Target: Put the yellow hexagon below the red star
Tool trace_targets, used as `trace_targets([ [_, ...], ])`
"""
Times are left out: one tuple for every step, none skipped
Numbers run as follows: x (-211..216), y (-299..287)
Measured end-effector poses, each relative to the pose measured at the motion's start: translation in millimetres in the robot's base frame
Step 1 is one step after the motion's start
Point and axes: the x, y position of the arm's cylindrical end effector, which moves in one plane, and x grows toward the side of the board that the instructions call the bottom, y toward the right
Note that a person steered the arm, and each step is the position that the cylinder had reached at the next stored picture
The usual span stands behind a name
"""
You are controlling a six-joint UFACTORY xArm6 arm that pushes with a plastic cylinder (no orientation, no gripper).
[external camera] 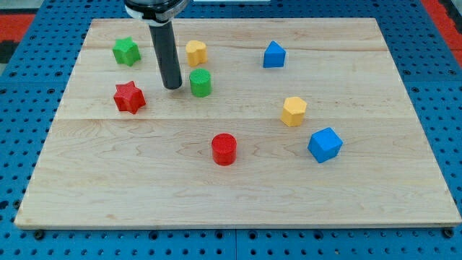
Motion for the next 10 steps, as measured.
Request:
trace_targets([
  [5.4, 46.4],
  [41.0, 41.8],
  [92.2, 124.9],
  [91.8, 170.1],
  [85.8, 228.5],
  [70.9, 244.8],
  [56.7, 290.3],
  [36.3, 301.2],
  [8.0, 209.3],
  [9.6, 112.9],
])
